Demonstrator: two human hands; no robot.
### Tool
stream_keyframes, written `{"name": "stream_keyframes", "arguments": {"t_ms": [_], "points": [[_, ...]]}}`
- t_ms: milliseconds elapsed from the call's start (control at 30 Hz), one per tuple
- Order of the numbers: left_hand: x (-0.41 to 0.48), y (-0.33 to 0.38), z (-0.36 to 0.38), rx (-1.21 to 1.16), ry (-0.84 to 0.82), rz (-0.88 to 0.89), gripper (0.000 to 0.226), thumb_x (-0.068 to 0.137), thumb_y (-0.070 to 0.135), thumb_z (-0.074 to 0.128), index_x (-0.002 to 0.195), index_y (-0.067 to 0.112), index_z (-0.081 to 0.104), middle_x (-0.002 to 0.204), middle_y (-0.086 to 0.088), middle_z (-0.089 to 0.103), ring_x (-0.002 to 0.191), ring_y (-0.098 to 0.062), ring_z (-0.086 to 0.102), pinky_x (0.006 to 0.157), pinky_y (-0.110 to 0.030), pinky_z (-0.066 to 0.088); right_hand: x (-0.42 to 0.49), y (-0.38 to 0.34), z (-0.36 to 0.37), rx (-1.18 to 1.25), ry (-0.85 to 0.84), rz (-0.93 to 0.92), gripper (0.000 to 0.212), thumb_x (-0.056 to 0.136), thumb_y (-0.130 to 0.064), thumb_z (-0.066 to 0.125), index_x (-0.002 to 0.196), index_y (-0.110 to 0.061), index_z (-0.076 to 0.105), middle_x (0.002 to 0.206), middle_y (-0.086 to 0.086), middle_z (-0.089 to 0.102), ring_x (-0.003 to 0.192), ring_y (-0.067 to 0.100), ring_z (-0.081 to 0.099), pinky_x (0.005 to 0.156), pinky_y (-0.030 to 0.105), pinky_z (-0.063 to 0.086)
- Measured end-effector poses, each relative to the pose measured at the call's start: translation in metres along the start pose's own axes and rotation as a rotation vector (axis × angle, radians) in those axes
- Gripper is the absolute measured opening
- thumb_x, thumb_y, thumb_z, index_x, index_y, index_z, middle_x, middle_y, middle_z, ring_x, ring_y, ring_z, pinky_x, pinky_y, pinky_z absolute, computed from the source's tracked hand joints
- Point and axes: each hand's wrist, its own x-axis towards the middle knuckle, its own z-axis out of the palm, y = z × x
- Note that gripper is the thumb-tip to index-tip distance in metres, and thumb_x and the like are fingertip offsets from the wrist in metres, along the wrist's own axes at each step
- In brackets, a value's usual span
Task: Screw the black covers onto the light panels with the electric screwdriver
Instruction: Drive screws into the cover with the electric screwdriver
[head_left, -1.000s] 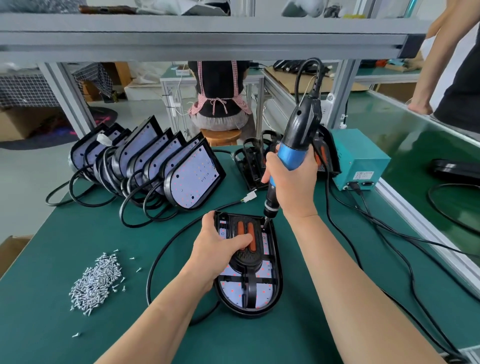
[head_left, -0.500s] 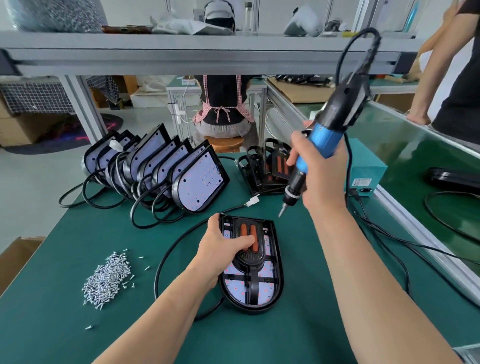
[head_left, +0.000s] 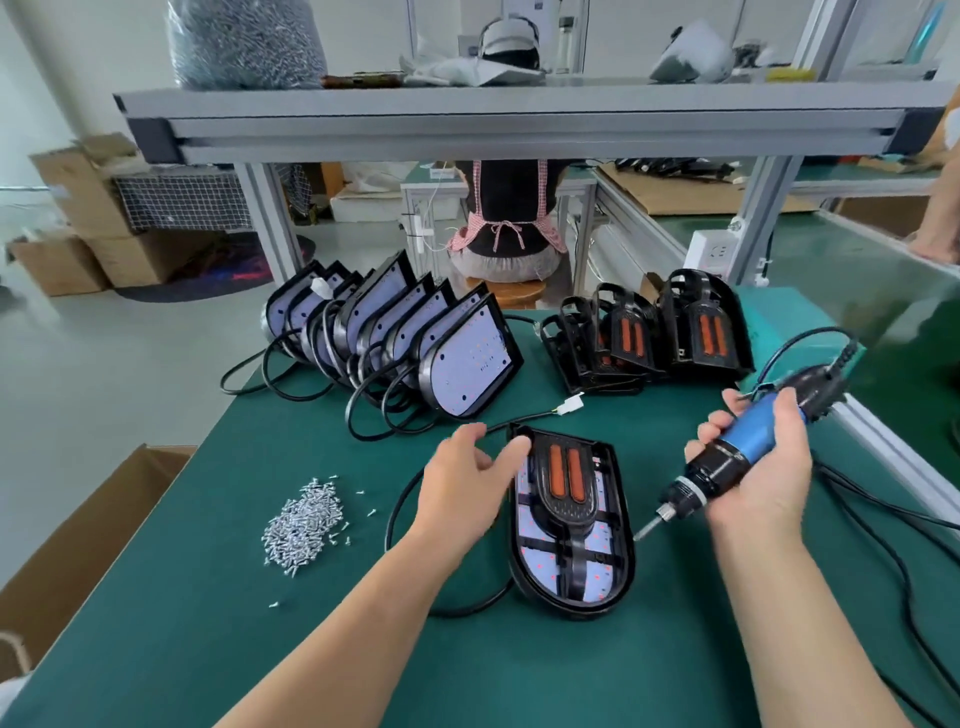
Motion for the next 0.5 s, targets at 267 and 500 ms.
{"name": "stream_keyframes", "arguments": {"t_ms": [267,500], "points": [[0.02,-0.047,-0.108,0.34,0.164,-0.018,0.022,0.085,0.007,0.067,0.071,0.024,0.07,0.072,0.005,0.068,0.068,-0.014,0.061,0.055,-0.015,0.041,0.008,0.015,-0.023,0.145,0.013,0.088,0.04,0.094,-0.056,0.058,0.101,-0.016,0.061,0.075,-0.008,0.055,0.059,0.005,0.052,0.056,0.019,0.037],[0.022,-0.056,-0.112,0.6,0.009,-0.049,0.018,0.082,0.001,0.063,0.091,0.015,0.071,0.088,-0.002,0.071,0.089,-0.026,0.065,0.076,-0.031,0.053,0.006,0.014,-0.025,0.218,0.001,0.107,0.038,0.093,-0.054,0.059,0.098,-0.017,0.061,0.077,-0.007,0.053,0.06,0.006,0.049,0.059,0.022,0.032]]}}
